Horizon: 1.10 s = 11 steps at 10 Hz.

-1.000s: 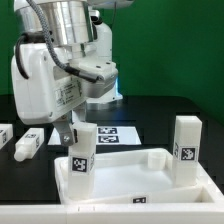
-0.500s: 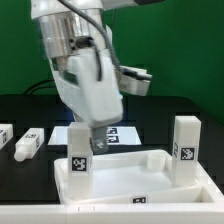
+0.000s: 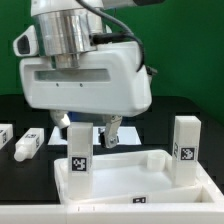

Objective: Assemble desk

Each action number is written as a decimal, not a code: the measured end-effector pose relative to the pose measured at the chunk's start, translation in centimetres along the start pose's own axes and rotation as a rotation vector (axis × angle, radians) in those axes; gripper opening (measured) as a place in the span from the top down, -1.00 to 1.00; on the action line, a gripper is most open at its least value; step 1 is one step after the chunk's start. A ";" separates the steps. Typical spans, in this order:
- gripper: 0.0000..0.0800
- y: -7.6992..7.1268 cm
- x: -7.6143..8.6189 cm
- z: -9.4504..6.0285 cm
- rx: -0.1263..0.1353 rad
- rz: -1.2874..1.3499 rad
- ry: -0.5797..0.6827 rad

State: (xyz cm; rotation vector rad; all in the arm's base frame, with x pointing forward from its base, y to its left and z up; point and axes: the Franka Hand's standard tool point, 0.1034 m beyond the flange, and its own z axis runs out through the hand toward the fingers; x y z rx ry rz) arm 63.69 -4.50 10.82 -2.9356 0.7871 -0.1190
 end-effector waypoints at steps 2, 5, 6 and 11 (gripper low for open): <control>-0.31 0.1 0.1 0.1 0.001 -0.049 0.018; 0.27 0.5 0.1 0.2 -0.004 0.008 0.017; 0.27 0.6 0.2 0.2 -0.004 0.117 0.016; 0.27 1.1 0.0 0.2 0.028 0.867 -0.033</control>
Offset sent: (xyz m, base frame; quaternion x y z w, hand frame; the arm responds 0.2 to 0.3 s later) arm 0.0000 0.0000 0.0000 0.0000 0.0000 0.0000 1.0000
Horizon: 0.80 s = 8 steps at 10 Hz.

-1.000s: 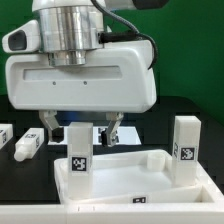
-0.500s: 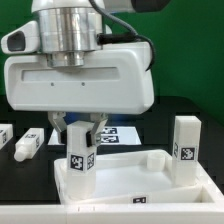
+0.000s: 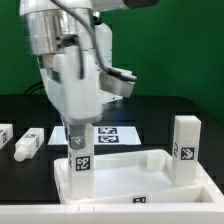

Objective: Assemble desk

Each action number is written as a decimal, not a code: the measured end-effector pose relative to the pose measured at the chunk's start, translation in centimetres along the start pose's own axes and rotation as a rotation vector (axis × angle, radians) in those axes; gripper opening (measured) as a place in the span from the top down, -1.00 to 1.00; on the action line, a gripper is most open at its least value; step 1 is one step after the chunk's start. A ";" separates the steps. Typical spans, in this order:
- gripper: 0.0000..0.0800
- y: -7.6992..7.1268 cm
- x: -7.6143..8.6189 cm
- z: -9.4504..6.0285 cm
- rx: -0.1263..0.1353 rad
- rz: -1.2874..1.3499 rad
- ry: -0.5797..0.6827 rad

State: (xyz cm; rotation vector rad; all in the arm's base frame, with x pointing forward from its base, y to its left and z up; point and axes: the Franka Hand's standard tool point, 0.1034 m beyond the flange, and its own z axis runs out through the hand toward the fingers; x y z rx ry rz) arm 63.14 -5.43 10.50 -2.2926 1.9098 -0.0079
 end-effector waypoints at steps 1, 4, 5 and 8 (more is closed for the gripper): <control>0.27 0.0 0.0 0.0 0.000 0.056 0.001; 0.27 0.0 0.3 -0.1 0.021 0.390 -0.039; 0.27 0.0 0.2 0.0 0.022 0.470 -0.041; 0.27 0.2 0.3 0.0 0.025 0.487 -0.037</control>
Offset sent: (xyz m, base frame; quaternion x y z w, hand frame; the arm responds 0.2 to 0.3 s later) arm -0.0034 -0.0056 0.0089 0.0298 -0.0628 0.3926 0.9171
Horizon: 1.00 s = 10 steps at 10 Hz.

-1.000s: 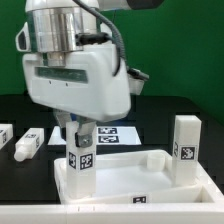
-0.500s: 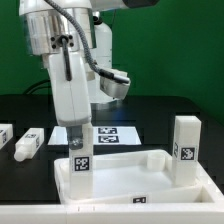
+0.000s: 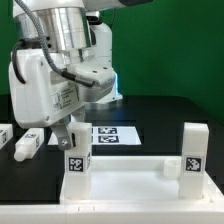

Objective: Assemble desk

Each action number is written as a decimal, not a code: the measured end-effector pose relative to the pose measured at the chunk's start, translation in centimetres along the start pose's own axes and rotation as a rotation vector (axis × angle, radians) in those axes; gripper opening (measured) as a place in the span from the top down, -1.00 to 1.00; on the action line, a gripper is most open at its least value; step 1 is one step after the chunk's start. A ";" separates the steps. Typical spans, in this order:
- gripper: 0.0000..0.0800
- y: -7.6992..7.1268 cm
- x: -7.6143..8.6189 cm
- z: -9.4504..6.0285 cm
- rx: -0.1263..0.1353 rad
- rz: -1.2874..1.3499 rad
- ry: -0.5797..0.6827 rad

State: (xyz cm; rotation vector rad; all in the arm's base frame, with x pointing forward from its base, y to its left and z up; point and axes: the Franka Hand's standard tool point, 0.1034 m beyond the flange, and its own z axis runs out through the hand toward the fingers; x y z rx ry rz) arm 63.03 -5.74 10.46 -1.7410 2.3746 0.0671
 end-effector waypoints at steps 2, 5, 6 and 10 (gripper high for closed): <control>-0.37 0.0 -0.1 0.0 -0.001 -0.002 0.000; -0.61 1.2 -3.0 -2.4 -0.015 -0.046 -0.035; -0.61 2.0 -4.0 -2.8 -0.087 -0.067 -0.040; -0.62 1.9 -4.2 -2.5 -0.076 -0.068 -0.040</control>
Offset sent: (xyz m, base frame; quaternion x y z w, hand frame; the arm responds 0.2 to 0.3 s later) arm -0.0187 0.0163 0.0306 -0.0157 0.0005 -0.0448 0.9989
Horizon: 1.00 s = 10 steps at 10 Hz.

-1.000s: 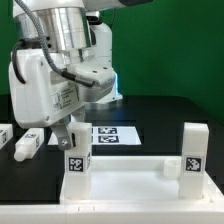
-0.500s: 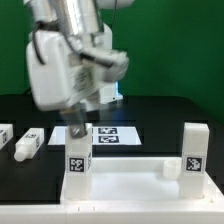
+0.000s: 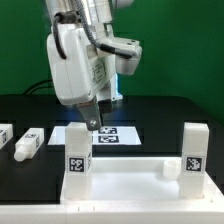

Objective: Assemble desk

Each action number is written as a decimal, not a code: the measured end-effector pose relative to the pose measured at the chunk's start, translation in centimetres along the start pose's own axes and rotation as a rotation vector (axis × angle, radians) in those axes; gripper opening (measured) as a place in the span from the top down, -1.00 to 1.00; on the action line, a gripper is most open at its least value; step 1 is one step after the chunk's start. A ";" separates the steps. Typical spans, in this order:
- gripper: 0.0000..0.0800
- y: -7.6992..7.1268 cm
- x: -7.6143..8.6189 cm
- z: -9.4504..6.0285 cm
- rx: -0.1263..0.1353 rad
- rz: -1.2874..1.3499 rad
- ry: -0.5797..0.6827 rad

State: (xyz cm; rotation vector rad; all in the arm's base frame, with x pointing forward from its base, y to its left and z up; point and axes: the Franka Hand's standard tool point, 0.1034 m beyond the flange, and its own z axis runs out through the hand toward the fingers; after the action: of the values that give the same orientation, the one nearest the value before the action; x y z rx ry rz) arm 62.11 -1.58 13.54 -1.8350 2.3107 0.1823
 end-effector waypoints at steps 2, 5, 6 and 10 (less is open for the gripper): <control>-0.62 3.6 -1.2 1.2 -0.008 -0.019 0.015; -0.62 4.9 -1.6 2.2 -0.030 -0.037 0.033; -0.62 4.9 -1.6 2.2 -0.030 -0.037 0.033; -0.62 6.6 0.8 4.6 0.099 -0.018 0.062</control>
Offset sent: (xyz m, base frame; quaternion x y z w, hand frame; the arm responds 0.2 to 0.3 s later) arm -0.0408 0.0010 -0.0223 -0.0141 0.0994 0.0056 0.9949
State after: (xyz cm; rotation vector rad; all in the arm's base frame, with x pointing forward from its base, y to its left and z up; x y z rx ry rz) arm 55.79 0.12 8.74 -1.8375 2.2983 0.0087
